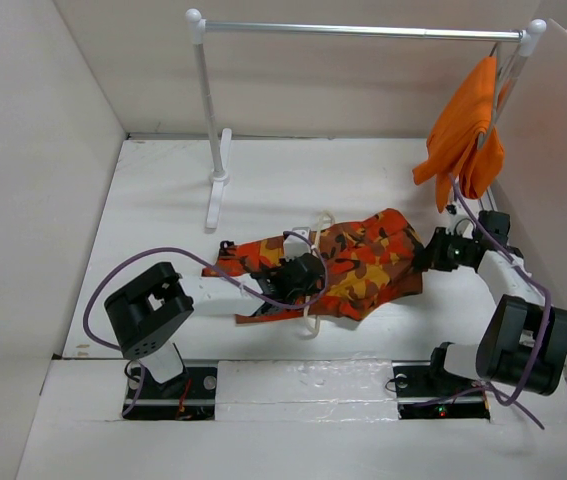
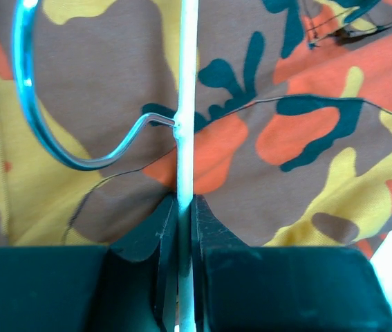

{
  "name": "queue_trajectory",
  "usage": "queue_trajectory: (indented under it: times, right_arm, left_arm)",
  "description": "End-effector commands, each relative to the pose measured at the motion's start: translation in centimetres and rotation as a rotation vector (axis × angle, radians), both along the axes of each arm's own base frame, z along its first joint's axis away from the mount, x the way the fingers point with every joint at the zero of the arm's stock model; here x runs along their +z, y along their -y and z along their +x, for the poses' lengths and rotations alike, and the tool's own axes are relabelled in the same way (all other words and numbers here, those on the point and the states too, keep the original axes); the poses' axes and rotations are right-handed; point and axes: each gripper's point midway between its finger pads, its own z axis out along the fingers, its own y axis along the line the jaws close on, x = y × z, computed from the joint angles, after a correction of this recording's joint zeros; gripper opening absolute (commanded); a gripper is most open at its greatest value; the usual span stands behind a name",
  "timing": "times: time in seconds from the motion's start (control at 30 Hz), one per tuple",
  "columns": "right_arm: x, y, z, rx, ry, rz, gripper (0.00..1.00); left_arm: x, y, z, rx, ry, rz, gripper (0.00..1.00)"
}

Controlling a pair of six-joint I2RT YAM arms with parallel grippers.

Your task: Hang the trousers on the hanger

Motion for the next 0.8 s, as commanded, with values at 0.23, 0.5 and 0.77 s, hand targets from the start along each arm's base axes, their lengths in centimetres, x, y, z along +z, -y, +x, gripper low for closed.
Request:
queue_trajectory:
  times: [0.23,0.5,0.77]
  right_arm:
    - [-0.9,-0.1,0.7,0.058,0.075,-0.096,0.00]
    - [-2.5,2.4,-2.7,-0.020,-0.013,-0.209,0.00]
    - [-3.5,2.0,-2.7,0.023,-0.021,-0.178,0.07]
  left_arm:
    - [1.6,-1.8,2.2,0.136,-0.003,0.068,0.00]
    - [5.6,-2.0,4.3,0.280,0.052,0.051,0.00]
    - [5.2,-0.3,3.5,0.248,0.060,0.047,0.00]
